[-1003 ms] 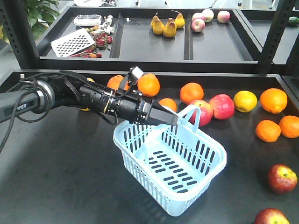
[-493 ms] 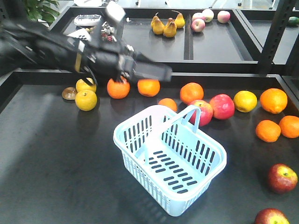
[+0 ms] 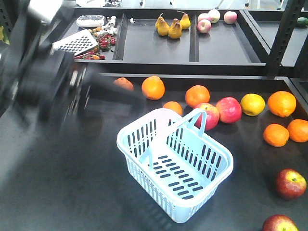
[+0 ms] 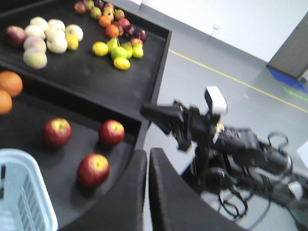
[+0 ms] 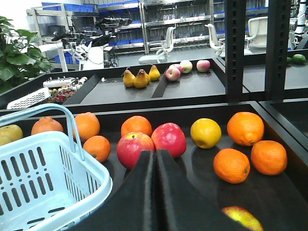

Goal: Pick three apples into basket with both arms
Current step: 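Open the left gripper, release the handle and lift the arm away, then reach the right gripper down over a red apple nearest the robot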

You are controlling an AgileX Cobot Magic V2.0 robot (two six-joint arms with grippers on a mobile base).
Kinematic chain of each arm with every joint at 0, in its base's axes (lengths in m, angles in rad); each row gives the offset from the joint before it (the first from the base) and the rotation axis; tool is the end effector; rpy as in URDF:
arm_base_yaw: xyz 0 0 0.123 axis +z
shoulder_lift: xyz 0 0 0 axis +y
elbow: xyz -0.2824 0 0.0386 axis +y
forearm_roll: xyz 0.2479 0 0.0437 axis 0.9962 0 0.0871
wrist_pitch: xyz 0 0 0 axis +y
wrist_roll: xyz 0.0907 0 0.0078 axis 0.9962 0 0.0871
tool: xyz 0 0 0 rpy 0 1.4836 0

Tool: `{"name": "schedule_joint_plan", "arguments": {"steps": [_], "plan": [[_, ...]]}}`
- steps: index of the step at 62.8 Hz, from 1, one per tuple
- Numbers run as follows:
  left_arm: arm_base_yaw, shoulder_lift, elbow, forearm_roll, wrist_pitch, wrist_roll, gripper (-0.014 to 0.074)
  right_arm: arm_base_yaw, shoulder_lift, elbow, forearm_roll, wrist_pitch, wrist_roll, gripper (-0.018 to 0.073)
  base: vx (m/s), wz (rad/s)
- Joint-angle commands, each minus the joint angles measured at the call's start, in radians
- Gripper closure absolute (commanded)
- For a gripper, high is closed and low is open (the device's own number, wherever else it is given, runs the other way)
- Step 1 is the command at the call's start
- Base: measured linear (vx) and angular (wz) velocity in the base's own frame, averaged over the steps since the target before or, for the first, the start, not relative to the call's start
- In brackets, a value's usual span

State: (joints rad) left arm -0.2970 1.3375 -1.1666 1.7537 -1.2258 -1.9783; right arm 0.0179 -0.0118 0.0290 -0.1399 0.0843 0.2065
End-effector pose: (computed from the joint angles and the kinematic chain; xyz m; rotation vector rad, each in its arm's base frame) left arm 0.2177 -0.1547 0.3895 1.0526 1.7034 -1.3583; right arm 0.0568 -0.0001 0.1963 0.0481 1.5838 0.0571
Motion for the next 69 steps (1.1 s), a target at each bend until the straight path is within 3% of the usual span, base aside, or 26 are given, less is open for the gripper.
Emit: {"name": "schedule_joint_plan", "arguments": {"steps": [1,14,22,38,43,54,69], "plan": [[0.001,-0.131,0.157,0.051,-0.114,0.08,0.0604,-0.007,-0.013,0.012,-0.012,-0.071,-0.001,0.0568,0.0,0.0],[0.001,-0.367,0.532,0.05,0.119,0.189,0.0604,-0.007,-0.013,0.012,-0.012,-0.071,-0.001,0.0568,0.0,0.0],[0.001,-0.472,0.736,0.049,0.277,0.194,0.0604,-0.007,-0.013,0.012,-0.012,-0.071,-0.001,0.0568,0.0,0.0],[0.001,-0.581,0.976,-0.006,0.341,0.192,0.0604,-0.007,-0.013,0.012,-0.004,-0.077,0.007,0.0568,0.0,0.0],[0.001,-0.589,0.997,-0.019,0.345,0.192,0.0604,-0.007,-0.013,0.012,0.068,-0.111,0.058,0.0568,0.0,0.0],[0.001,-0.589,0.997,-0.023,0.35,0.192,0.0604,-0.007,-0.013,0.012,0.335,-0.217,0.286,0.0568,0.0,0.0],[0.001,-0.589,0.997,-0.023,0.35,0.192,0.0604,-0.007,-0.013,0.011,0.517,-0.269,0.321,0.0568,0.0,0.0]]}}
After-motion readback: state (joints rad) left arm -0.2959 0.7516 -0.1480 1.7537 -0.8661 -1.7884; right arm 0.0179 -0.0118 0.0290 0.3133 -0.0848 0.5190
